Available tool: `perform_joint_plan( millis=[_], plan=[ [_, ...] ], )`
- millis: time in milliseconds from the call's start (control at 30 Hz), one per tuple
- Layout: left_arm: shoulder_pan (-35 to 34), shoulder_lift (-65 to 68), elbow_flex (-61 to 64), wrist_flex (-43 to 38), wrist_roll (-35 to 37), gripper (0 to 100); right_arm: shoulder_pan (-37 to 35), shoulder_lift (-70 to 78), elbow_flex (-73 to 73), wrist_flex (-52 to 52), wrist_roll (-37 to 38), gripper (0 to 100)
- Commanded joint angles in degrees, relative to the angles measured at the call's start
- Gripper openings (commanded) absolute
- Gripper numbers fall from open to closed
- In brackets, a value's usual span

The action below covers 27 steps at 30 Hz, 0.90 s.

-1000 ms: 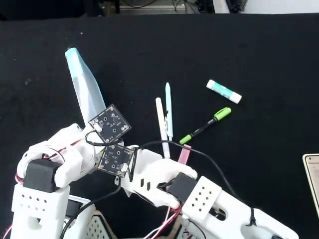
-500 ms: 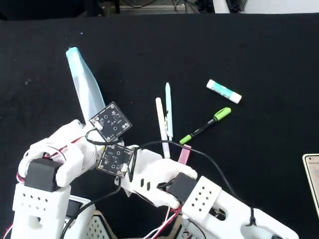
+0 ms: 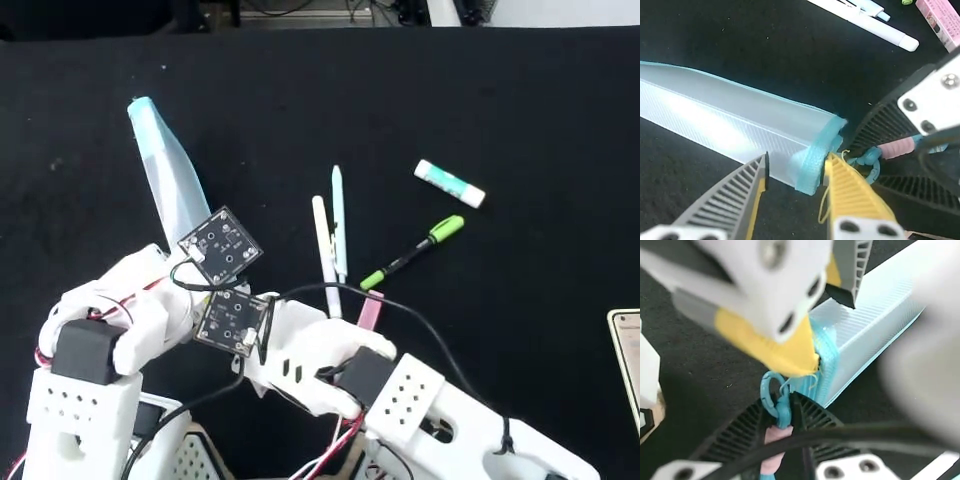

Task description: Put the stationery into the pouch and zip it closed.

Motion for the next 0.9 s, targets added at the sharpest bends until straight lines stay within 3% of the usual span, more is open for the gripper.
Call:
perform_joint_plan(
  millis=[0, 67, 300, 500, 867],
  plan=[
    [1.2, 0.0, -0.2, -0.4, 0.1, 10, -0.5, -1.2, -1.6, 0.3, -0.3, 1.1],
    [1.2, 0.0, -0.7, -0.4, 2.9, 2, -0.5, -1.2, -1.3, 0.3, 0.1, 1.1],
    [1.3, 0.0, -0.7, -0.8, 5.7, 3, -0.3, -1.2, -1.2, 0.3, 0.2, 1.1],
    [0.7, 0.0, -0.8, -0.7, 6.0, 3, 7.6, -3.4, -1.7, 0.8, -0.1, 1.1],
    [0.7, 0.0, -13.0, -0.4, 18.5, 3, 16.7, -25.7, -11.1, 22.2, 0.3, 1.1]
  ],
)
